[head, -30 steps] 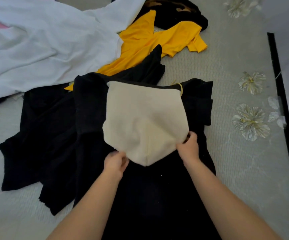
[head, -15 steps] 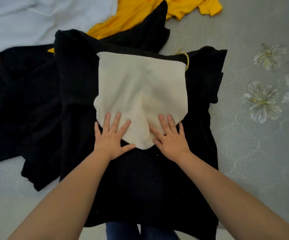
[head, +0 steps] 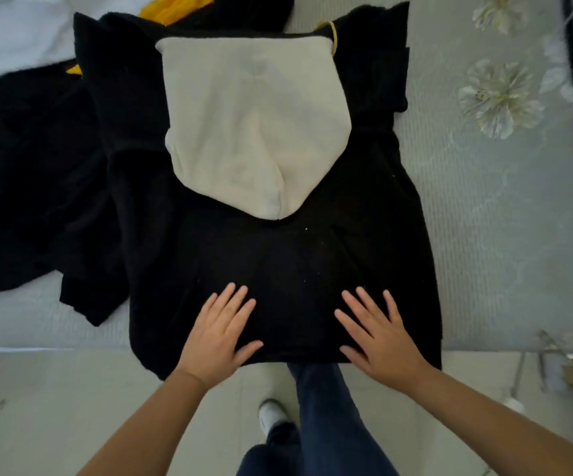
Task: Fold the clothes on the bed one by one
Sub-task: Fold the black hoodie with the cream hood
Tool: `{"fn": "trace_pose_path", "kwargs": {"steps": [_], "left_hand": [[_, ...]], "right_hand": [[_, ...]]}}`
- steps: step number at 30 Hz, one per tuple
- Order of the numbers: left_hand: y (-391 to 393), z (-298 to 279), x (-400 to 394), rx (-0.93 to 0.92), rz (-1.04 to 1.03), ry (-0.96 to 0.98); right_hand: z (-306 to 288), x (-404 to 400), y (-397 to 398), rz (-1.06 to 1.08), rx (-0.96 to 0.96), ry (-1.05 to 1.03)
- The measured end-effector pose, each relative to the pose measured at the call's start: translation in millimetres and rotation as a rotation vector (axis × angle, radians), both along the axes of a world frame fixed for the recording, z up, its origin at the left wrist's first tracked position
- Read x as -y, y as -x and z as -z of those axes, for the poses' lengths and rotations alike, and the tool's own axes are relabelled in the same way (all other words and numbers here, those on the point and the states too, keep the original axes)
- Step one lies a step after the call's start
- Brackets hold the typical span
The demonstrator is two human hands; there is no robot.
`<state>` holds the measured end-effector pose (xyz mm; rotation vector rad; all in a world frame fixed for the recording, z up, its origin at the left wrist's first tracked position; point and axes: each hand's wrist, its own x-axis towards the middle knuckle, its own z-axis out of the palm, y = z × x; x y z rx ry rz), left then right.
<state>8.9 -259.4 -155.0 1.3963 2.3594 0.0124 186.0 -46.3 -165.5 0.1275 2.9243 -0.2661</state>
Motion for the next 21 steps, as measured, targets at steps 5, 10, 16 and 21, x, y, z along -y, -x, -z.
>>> {"fn": "trace_pose_path", "kwargs": {"steps": [5, 10, 16, 21], "left_hand": [[-51, 20, 34, -0.082, 0.029, 0.153], [-69, 36, 39, -0.231, -0.107, 0.252], [-80, 55, 31, -0.3, -0.226, 0.202], [-81, 53, 25, -0.277, -0.231, 0.131]], "right_hand": [[12, 18, -41, -0.053, 0.112, -0.25], [16, 12, -38, 0.022, 0.033, -0.396], [32, 6, -48, -0.039, -0.147, -0.431], [17, 4, -49, -0.006, -0.298, -0.294]]}}
